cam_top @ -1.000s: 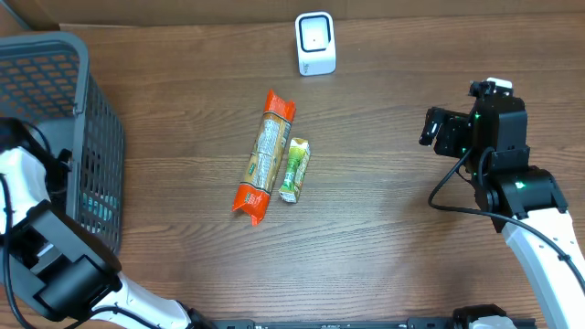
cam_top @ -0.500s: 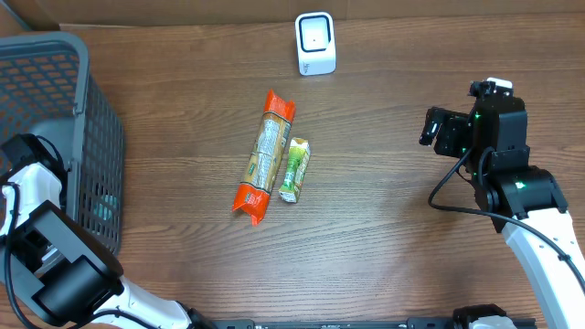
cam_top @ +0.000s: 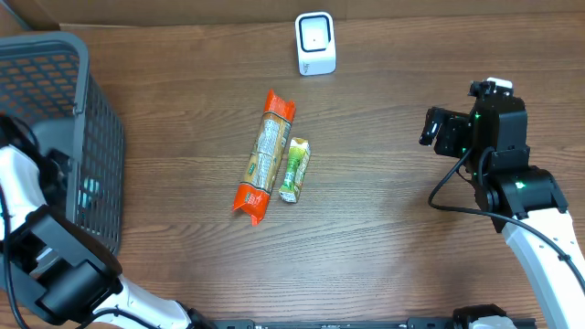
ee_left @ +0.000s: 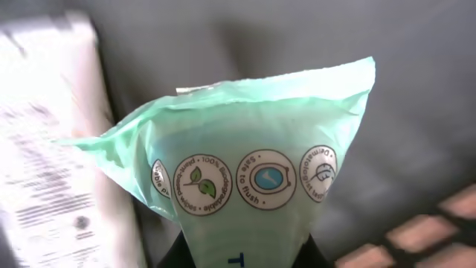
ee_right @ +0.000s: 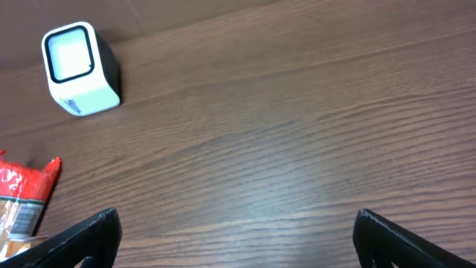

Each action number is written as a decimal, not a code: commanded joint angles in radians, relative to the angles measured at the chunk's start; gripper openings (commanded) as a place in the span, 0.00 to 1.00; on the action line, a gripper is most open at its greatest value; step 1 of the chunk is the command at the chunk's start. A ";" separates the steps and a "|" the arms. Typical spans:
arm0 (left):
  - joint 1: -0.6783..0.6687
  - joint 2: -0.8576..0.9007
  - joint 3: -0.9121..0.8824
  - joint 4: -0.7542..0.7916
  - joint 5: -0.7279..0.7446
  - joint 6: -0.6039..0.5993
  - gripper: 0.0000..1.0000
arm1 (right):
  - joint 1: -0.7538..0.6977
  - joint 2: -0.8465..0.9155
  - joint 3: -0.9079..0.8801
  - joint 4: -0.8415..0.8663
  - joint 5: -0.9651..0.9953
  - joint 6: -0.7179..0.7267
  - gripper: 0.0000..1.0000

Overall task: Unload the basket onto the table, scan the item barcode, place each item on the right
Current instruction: 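Grasp the mint-green packet and place it left of the tube, then return the left gripper to the basket and grasp the white tube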

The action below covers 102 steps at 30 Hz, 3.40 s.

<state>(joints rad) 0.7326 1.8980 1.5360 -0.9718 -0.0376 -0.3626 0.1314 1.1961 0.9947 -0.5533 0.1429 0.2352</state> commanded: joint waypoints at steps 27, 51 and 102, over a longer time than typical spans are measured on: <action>-0.716 -0.087 0.221 -0.288 0.124 0.371 0.04 | -0.003 -0.003 0.021 0.005 0.011 0.005 1.00; -1.018 0.288 0.049 -0.018 0.322 0.175 0.11 | -0.003 -0.003 0.021 0.005 0.011 0.005 1.00; -0.811 -0.238 0.801 -0.412 -0.146 0.207 1.00 | -0.003 -0.003 0.021 0.005 0.011 0.005 1.00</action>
<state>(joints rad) -0.1936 1.7126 2.2803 -1.3849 -0.1234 -0.0662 0.1314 1.1961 0.9947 -0.5529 0.1421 0.2352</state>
